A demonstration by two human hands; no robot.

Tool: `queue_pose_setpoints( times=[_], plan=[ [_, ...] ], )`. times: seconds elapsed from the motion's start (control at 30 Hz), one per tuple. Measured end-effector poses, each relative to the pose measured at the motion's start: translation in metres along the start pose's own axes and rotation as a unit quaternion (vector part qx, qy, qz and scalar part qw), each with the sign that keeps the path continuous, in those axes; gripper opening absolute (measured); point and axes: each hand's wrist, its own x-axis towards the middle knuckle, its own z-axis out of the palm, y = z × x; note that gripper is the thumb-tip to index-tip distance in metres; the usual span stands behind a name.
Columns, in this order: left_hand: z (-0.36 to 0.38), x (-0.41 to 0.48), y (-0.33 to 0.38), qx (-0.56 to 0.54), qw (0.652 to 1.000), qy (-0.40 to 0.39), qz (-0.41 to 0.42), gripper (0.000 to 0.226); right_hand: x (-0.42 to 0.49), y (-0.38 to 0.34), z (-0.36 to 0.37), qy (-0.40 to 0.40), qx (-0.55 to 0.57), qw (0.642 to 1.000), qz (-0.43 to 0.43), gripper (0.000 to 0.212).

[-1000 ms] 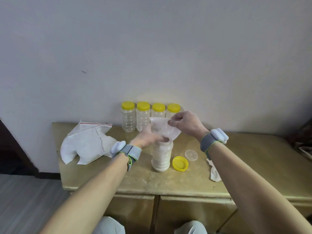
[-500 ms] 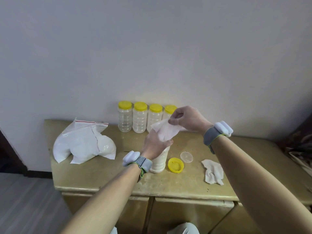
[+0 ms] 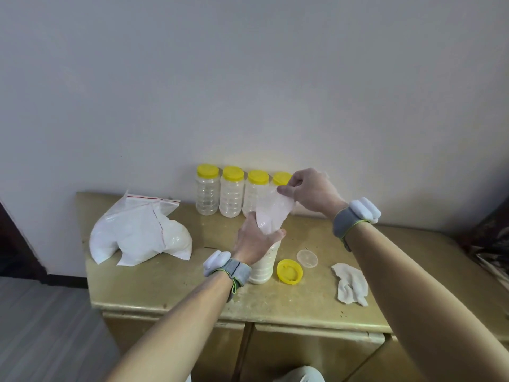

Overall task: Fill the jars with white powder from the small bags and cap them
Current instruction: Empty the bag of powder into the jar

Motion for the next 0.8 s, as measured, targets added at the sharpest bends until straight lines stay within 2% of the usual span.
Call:
queue_pose_setpoints(
  times=[0.1, 0.23, 0.33, 0.43, 0.47, 0.6, 0.7, 0.8],
  plan=[
    [-0.0008, 0.0011, 0.0008, 0.011, 1.000, -0.009, 0.005, 0.070, -0.0005, -0.0021, 0.0020, 0.006, 0.023, 1.000, 0.000, 0.019],
    [-0.0004, 0.0030, 0.0010, 0.014, 1.000, -0.010, 0.005, 0.069, -0.0045, -0.0039, 0.0012, -0.093, 0.043, 0.995, 0.001, 0.012],
    [0.0005, 0.0030, 0.0011, 0.017, 1.000, -0.018, 0.020, 0.063, -0.0049, -0.0022, 0.0007, -0.081, 0.035, 0.996, 0.004, 0.011],
    [0.0006, 0.0042, 0.0013, 0.045, 0.998, -0.030, 0.043, 0.052, -0.0060, -0.0017, 0.0019, -0.124, 0.010, 0.992, 0.009, 0.024],
    [0.0000, 0.0048, 0.0008, 0.055, 0.997, -0.034, 0.046, 0.048, -0.0053, -0.0012, 0.0039, -0.118, 0.005, 0.993, 0.004, 0.026],
    [-0.0022, 0.0044, -0.0004, 0.069, 0.995, -0.047, 0.046, 0.036, -0.0007, 0.0007, 0.0092, -0.032, 0.010, 0.999, -0.025, 0.013],
    [-0.0036, 0.0049, -0.0006, 0.074, 0.995, -0.051, 0.040, 0.037, -0.0019, -0.0012, 0.0100, -0.057, 0.009, 0.997, -0.052, 0.024],
    [-0.0050, 0.0072, 0.0017, 0.087, 0.994, -0.055, 0.039, 0.041, -0.0011, -0.0029, 0.0102, -0.004, 0.065, 0.997, -0.051, 0.031]
  ],
)
